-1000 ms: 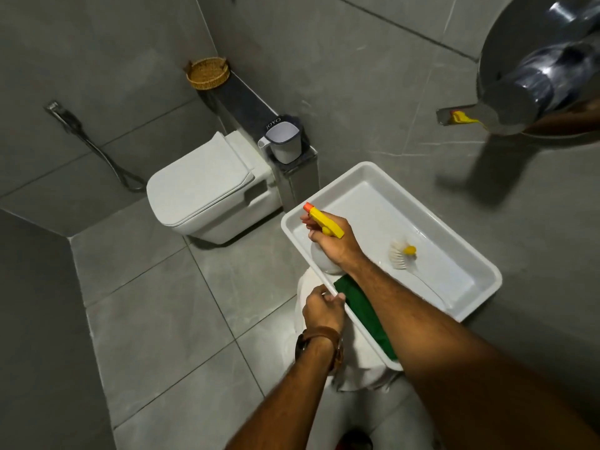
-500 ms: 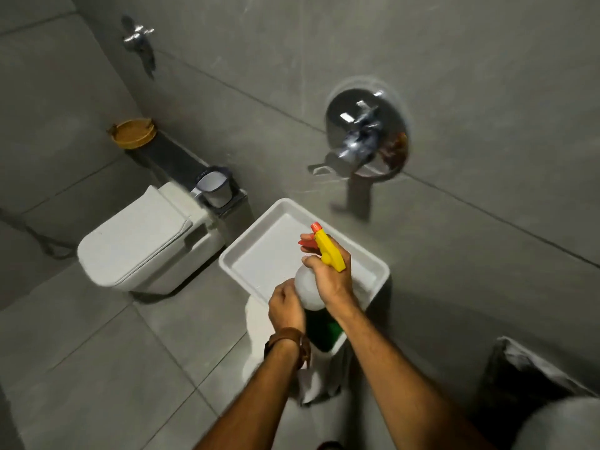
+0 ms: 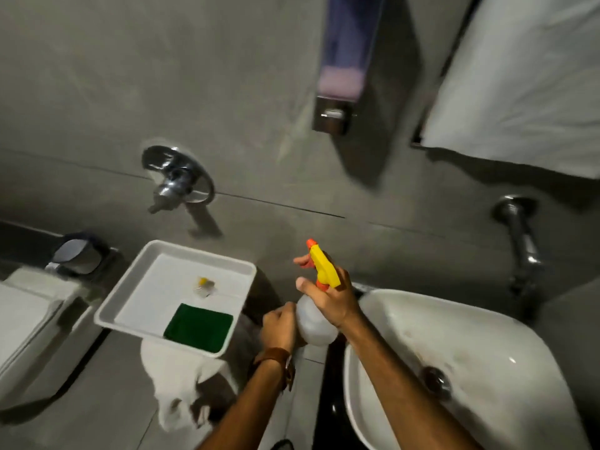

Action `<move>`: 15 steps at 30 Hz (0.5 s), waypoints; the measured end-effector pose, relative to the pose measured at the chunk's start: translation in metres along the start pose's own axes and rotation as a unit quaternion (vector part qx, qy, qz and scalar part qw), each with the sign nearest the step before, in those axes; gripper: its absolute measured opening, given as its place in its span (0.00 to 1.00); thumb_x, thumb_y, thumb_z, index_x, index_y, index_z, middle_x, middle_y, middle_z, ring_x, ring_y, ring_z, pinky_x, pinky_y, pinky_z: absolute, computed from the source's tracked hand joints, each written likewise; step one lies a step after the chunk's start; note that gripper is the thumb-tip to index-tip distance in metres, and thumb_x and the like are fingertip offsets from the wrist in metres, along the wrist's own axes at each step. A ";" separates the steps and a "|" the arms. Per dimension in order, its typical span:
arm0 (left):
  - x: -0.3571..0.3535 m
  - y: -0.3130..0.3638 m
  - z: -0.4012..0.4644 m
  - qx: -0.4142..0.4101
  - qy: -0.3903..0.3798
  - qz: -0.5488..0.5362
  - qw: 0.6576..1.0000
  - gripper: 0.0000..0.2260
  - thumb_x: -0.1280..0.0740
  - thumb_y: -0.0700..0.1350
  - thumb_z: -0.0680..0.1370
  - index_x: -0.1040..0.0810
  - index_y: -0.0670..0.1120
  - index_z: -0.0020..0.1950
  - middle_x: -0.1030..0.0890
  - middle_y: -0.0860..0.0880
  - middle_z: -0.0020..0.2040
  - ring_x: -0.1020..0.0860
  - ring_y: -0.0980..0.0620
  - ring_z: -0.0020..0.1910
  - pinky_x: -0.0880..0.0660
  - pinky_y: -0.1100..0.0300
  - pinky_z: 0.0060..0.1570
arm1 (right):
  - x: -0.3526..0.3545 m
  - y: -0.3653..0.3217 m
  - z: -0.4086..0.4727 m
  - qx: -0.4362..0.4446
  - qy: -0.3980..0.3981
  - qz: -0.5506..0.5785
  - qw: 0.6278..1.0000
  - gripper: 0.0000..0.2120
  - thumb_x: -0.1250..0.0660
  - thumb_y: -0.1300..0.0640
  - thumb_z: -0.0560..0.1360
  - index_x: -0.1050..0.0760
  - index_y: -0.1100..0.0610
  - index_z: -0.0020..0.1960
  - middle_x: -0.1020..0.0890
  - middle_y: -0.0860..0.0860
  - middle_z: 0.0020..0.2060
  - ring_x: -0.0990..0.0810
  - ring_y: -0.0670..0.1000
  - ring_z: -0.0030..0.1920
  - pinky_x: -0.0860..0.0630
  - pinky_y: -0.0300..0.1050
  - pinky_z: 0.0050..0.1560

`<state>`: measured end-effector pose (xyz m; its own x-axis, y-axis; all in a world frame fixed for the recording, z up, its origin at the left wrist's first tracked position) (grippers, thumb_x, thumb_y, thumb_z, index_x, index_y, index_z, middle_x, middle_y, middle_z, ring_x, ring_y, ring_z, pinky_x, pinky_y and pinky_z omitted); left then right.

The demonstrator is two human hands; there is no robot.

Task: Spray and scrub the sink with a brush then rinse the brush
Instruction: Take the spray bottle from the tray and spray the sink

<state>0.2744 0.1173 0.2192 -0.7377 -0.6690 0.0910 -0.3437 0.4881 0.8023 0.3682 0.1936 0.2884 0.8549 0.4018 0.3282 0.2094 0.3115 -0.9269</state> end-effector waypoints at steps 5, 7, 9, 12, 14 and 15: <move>-0.070 -0.027 -0.062 0.016 -0.127 0.031 0.991 0.13 0.35 0.53 0.74 0.17 0.45 0.44 0.14 0.42 0.45 0.16 0.41 0.44 0.16 0.47 0.40 | 0.085 0.011 -0.059 -0.087 0.088 0.083 0.989 0.29 0.32 0.55 0.77 0.28 0.22 0.64 0.17 0.46 0.54 0.16 0.53 0.60 0.14 0.54 0.51; -0.096 -0.036 -0.082 0.013 -0.180 0.038 0.983 0.12 0.38 0.49 0.78 0.17 0.45 0.50 0.14 0.43 0.47 0.16 0.40 0.46 0.17 0.49 0.38 | 0.115 0.016 -0.081 -0.102 0.121 0.081 0.984 0.29 0.32 0.56 0.78 0.29 0.22 0.64 0.16 0.45 0.52 0.16 0.50 0.57 0.14 0.53 0.50; -0.119 -0.044 -0.103 0.004 -0.213 0.061 0.975 0.13 0.40 0.47 0.79 0.17 0.45 0.51 0.15 0.43 0.50 0.16 0.39 0.48 0.18 0.52 0.36 | 0.143 0.020 -0.102 -0.117 0.151 0.083 0.978 0.29 0.33 0.59 0.80 0.29 0.26 0.66 0.16 0.48 0.52 0.16 0.48 0.56 0.13 0.53 0.49; -0.143 -0.063 -0.121 -0.048 -0.253 0.110 0.960 0.14 0.41 0.47 0.79 0.16 0.45 0.47 0.14 0.45 0.49 0.17 0.41 0.49 0.17 0.50 0.41 | 0.174 0.020 -0.129 -0.133 0.191 0.078 0.969 0.28 0.33 0.57 0.78 0.27 0.23 0.63 0.17 0.49 0.51 0.16 0.49 0.55 0.13 0.52 0.45; -0.152 -0.076 -0.124 -0.165 -0.246 0.191 0.936 0.12 0.39 0.48 0.80 0.16 0.49 0.48 0.14 0.51 0.50 0.18 0.47 0.51 0.19 0.51 0.53 | 0.193 0.022 -0.147 -0.153 0.201 0.076 0.965 0.26 0.32 0.58 0.78 0.23 0.24 0.57 0.17 0.49 0.49 0.17 0.51 0.53 0.13 0.50 0.41; -0.153 -0.082 -0.121 -0.237 -0.218 0.236 0.917 0.11 0.39 0.47 0.80 0.16 0.50 0.52 0.15 0.52 0.53 0.19 0.49 0.54 0.23 0.54 0.58 | 0.200 0.022 -0.154 -0.167 0.196 0.075 0.963 0.24 0.31 0.59 0.79 0.21 0.26 0.53 0.17 0.50 0.47 0.17 0.52 0.52 0.14 0.49 0.40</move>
<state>0.4854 0.1119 0.2111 -0.9370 -0.1078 0.3322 0.2885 0.2970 0.9102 0.6172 0.1481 0.3052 0.9873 0.0440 0.1525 0.1544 -0.0447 -0.9870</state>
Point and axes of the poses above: each hand's wrist, its own z-axis towards the middle knuckle, its own x-axis out of the back of the hand, y = z × x, the point moved 1 cm from there along z, towards the middle knuckle
